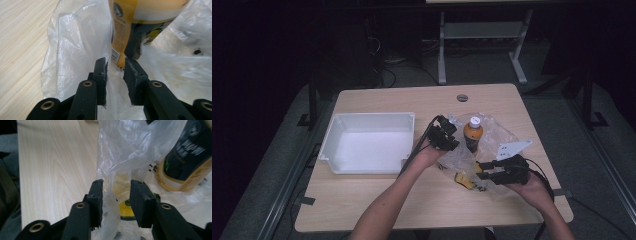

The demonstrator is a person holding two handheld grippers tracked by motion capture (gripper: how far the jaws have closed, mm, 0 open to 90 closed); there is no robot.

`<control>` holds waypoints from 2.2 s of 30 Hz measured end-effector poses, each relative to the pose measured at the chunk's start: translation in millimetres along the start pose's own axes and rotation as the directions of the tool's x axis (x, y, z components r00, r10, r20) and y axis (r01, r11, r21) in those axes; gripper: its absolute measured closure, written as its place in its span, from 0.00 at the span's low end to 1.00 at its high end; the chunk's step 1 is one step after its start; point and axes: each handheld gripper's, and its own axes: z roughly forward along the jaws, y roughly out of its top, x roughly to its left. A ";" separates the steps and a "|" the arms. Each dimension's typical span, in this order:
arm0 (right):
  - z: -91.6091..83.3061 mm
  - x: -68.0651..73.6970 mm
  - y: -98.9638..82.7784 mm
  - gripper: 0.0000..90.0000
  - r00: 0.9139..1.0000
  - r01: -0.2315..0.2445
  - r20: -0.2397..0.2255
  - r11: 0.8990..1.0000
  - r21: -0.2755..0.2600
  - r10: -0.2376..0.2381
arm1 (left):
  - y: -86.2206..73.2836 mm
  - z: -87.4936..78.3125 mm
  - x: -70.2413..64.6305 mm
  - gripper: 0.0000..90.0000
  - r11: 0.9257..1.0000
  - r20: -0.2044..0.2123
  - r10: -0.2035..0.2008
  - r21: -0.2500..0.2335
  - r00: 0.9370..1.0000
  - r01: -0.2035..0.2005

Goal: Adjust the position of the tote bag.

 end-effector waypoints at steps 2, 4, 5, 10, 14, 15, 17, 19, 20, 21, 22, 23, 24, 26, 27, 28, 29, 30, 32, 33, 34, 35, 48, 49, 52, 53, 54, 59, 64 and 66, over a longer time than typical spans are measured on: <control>-4.6 0.0 0.1 0.65 1.000 -0.004 0.006 1.000 -0.014 0.004 | 1.0 -4.3 0.4 0.78 1.000 0.010 -0.003 -0.009 1.000 0.003; -10.3 0.0 -0.5 0.62 1.000 -0.012 0.015 0.999 -0.031 0.012 | 2.5 -10.5 0.7 0.78 1.000 0.018 0.002 -0.027 1.000 -0.001; -13.0 0.0 -1.1 0.61 1.000 -0.015 0.023 0.999 -0.037 0.016 | 3.4 -13.2 0.9 0.77 1.000 0.021 0.008 -0.031 1.000 -0.007; -25.1 -1.3 -4.8 0.55 0.997 -0.033 0.067 0.998 -0.049 0.036 | 6.8 -26.0 3.7 0.75 0.998 0.026 0.046 -0.043 0.999 -0.045; -33.7 -4.4 -8.4 0.51 0.994 -0.049 0.096 0.997 -0.062 0.055 | 7.8 -33.5 6.0 0.73 0.997 0.041 0.052 -0.051 0.998 -0.050; -35.5 -5.5 -9.6 0.50 0.993 -0.054 0.100 0.996 -0.067 0.061 | 8.0 -34.9 6.3 0.73 0.997 0.047 0.048 -0.057 0.998 -0.046; -38.4 -7.3 -11.7 0.49 0.992 -0.065 0.107 0.995 -0.071 0.073 | 8.6 -37.1 7.4 0.72 0.997 0.050 0.050 -0.068 0.997 -0.047; -40.6 -9.0 -13.6 0.48 0.990 -0.074 0.113 0.994 -0.077 0.083 | 9.0 -38.9 8.8 0.71 0.996 0.057 0.053 -0.073 0.997 -0.049; -41.1 -9.4 -14.1 0.48 0.989 -0.079 0.116 0.994 -0.077 0.088 | 9.4 -39.3 9.2 0.71 0.996 0.050 0.059 -0.066 0.997 -0.055; -41.8 -9.6 -14.7 0.48 0.989 -0.085 0.117 0.993 -0.082 0.094 | 9.5 -39.6 9.7 0.70 0.996 0.052 0.063 -0.062 0.997 -0.059; -41.7 -9.4 -14.5 0.48 0.989 -0.085 0.114 0.992 -0.090 0.095 | 9.7 -39.9 10.2 0.70 0.996 0.055 0.066 -0.061 0.996 -0.062; -41.1 -8.5 -13.3 0.48 0.990 -0.082 0.111 0.993 -0.090 0.092 | 10.0 -40.2 10.5 0.70 0.996 0.056 0.068 -0.063 0.996 -0.065; -40.1 -7.6 -11.8 0.48 0.990 -0.074 0.112 0.993 -0.087 0.083 | 10.2 -40.4 10.5 0.70 0.996 0.058 0.068 -0.063 0.996 -0.065; -37.4 -6.3 -9.1 0.48 0.992 -0.068 0.104 0.994 -0.083 0.077 | 10.8 -40.8 10.1 0.70 0.996 0.061 0.073 -0.065 0.995 -0.069; -35.2 -6.0 -8.2 0.48 0.993 -0.067 0.096 0.994 -0.084 0.075 | 11.1 -40.9 9.6 0.69 0.996 0.063 0.073 -0.065 0.995 -0.069; -32.4 -5.7 -7.0 0.48 0.993 -0.065 0.091 0.995 -0.080 0.072 | 11.5 -41.2 9.0 0.69 0.996 0.066 0.073 -0.065 0.995 -0.069; -29.8 -5.1 -5.8 0.48 0.994 -0.060 0.091 0.996 -0.070 0.066 | 11.9 -41.8 8.6 0.69 0.995 0.065 0.079 -0.063 0.995 -0.075; -27.2 -4.7 -4.6 0.47 0.994 -0.059 0.087 0.996 -0.067 0.065 | 12.4 -42.0 8.9 0.69 0.994 0.064 0.090 -0.067 0.994 -0.086; -22.0 -4.2 -1.5 0.47 0.995 -0.048 0.081 0.997 -0.055 0.052 | 13.3 -42.9 8.1 0.69 0.995 0.070 0.085 -0.067 0.994 -0.080; -20.1 -3.4 0.2 0.47 0.995 -0.048 0.082 0.998 -0.050 0.052 | 13.7 -43.2 8.0 0.68 0.994 0.070 0.088 -0.069 0.994 -0.083; -18.8 -3.4 1.4 0.48 0.995 -0.044 0.081 0.998 -0.053 0.049 | 14.4 -43.5 7.9 0.68 0.994 0.071 0.091 -0.068 0.993 -0.086; -16.8 -2.6 3.5 0.49 0.996 -0.040 0.076 0.998 -0.052 0.044 | 15.0 -43.6 7.9 0.68 0.994 0.072 0.097 -0.065 0.993 -0.092; 25.5 5.7 12.8 0.92 0.999 0.008 0.031 0.998 0.054 -0.010 | 15.9 -42.5 4.6 0.67 0.993 0.077 0.107 -0.066 0.991 -0.102; 28.8 7.3 11.9 0.95 1.000 0.016 0.020 0.998 0.069 -0.018 | 15.9 -42.3 4.4 0.67 0.992 0.078 0.109 -0.065 0.991 -0.104; 38.9 11.8 8.8 0.98 0.999 0.035 -0.009 0.993 0.116 -0.034 | 15.6 -42.0 2.8 0.67 0.992 0.081 0.119 -0.056 0.990 -0.114; 41.7 13.1 7.5 0.99 0.999 0.036 -0.018 0.991 0.128 -0.034 | 15.5 -41.8 2.1 0.67 0.991 0.079 0.126 -0.059 0.989 -0.121; 44.1 13.6 5.8 0.99 0.999 0.047 -0.027 0.989 0.138 -0.044 | 15.0 -41.6 1.4 0.67 0.991 0.079 0.125 -0.060 0.989 -0.121; 47.9 18.8 -2.4 0.99 0.997 0.052 -0.058 0.983 0.174 -0.043 | 11.9 -41.8 0.4 0.67 0.992 0.083 0.120 -0.059 0.989 -0.115; 44.6 19.2 -8.3 0.89 0.998 0.017 -0.068 0.985 0.169 -0.006 | 9.6 -41.7 1.9 0.67 0.991 0.080 0.128 -0.055 0.989 -0.124; 40.2 18.0 -8.9 0.81 0.998 0.007 -0.055 0.988 0.155 0.002 | 8.8 -41.7 2.2 0.67 0.991 0.080 0.127 -0.056 0.989 -0.123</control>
